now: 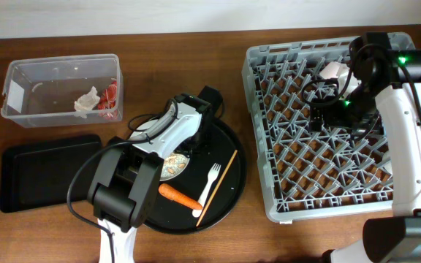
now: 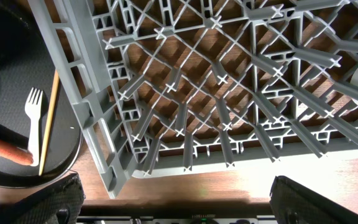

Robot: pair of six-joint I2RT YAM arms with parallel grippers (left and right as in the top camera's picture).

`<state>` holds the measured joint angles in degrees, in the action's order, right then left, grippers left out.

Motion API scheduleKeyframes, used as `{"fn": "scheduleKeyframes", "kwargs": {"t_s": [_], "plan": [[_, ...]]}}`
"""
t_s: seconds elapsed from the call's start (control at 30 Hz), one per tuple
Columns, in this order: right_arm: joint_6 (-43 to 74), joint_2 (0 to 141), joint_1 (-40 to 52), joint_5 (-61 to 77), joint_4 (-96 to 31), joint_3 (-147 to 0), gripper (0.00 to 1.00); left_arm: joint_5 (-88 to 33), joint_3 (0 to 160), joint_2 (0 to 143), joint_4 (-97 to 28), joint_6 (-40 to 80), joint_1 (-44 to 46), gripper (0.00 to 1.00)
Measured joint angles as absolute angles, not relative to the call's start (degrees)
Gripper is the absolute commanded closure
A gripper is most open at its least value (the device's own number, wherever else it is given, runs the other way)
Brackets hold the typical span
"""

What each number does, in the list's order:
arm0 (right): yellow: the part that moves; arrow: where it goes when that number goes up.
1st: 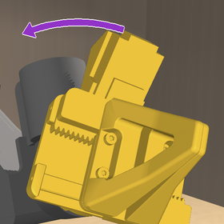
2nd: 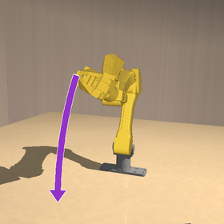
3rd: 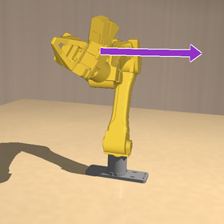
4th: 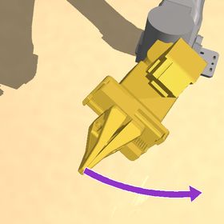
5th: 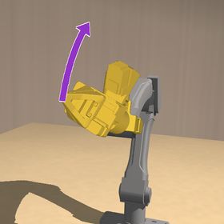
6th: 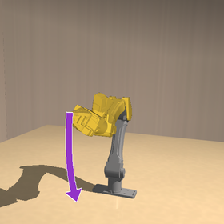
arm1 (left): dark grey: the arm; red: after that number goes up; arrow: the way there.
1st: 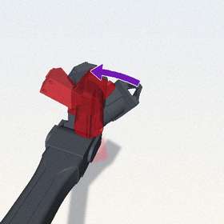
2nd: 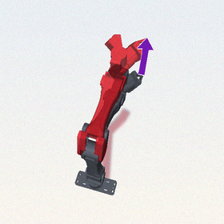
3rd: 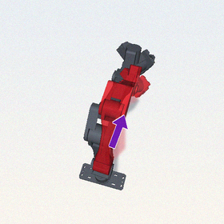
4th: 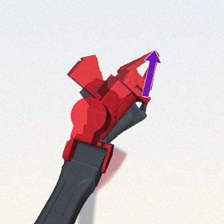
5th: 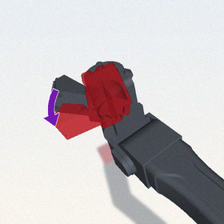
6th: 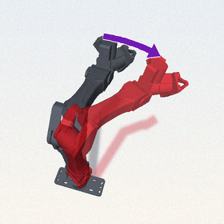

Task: Sort waste into correct bins and load items into the dishwasher rack
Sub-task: 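Lift the white plate with the left gripper and carry it left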

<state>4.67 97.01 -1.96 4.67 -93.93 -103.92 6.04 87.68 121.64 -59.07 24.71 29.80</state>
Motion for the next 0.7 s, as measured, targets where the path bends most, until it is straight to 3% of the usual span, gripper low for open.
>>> {"fn": "scheduleKeyframes", "kwargs": {"t_s": [0.7], "plan": [[4.71, 97.01, -1.96, 4.69, -94.13, -103.92, 0.01, 11.64, 96.51, 121.73, -74.89, 24.91, 29.82, 1.0]]}}
